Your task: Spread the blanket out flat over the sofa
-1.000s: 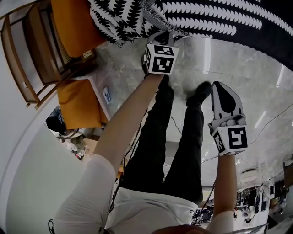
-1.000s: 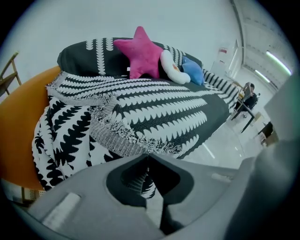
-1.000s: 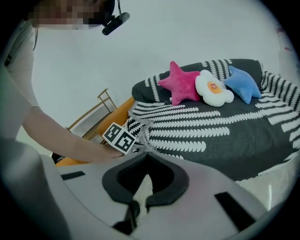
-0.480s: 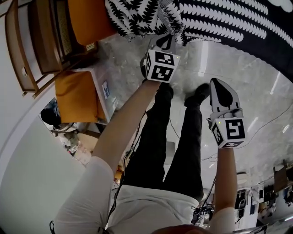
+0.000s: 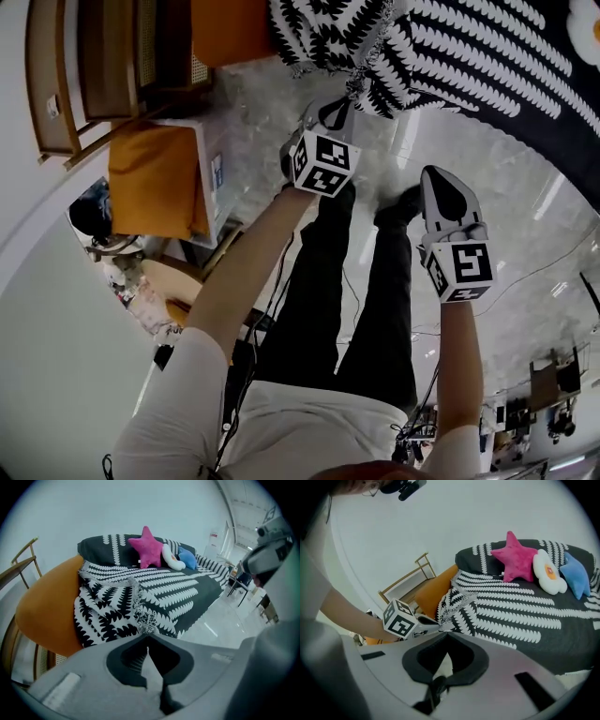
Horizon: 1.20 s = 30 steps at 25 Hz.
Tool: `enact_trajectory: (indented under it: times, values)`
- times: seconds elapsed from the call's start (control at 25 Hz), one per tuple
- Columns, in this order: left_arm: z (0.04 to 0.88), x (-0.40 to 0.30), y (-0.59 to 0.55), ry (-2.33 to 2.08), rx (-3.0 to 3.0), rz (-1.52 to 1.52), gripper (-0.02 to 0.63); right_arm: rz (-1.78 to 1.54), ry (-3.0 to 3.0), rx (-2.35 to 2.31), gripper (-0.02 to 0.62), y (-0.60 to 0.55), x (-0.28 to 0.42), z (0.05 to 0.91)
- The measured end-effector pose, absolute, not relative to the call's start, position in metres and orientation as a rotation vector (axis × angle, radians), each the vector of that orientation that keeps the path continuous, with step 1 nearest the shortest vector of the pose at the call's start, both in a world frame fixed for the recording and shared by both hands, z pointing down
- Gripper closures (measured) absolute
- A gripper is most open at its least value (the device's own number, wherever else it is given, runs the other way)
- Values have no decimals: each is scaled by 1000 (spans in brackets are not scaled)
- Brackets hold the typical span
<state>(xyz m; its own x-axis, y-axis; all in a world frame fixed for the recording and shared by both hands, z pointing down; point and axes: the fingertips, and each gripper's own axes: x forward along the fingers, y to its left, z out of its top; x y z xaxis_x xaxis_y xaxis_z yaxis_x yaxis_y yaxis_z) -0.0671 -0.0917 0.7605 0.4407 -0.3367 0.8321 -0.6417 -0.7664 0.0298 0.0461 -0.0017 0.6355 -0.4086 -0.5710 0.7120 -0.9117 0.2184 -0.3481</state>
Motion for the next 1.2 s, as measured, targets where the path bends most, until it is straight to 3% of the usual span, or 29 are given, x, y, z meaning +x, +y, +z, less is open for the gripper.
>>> enact_trajectory:
  times: [0.64, 1.2]
  values:
    - [786, -173, 3, -842, 2302, 1469, 581, 1041, -2114, 1161, 592, 21, -11, 647]
    - [816, -211, 71, -895, 2118, 1549, 583, 1043, -2107, 1112, 592, 53, -3, 655]
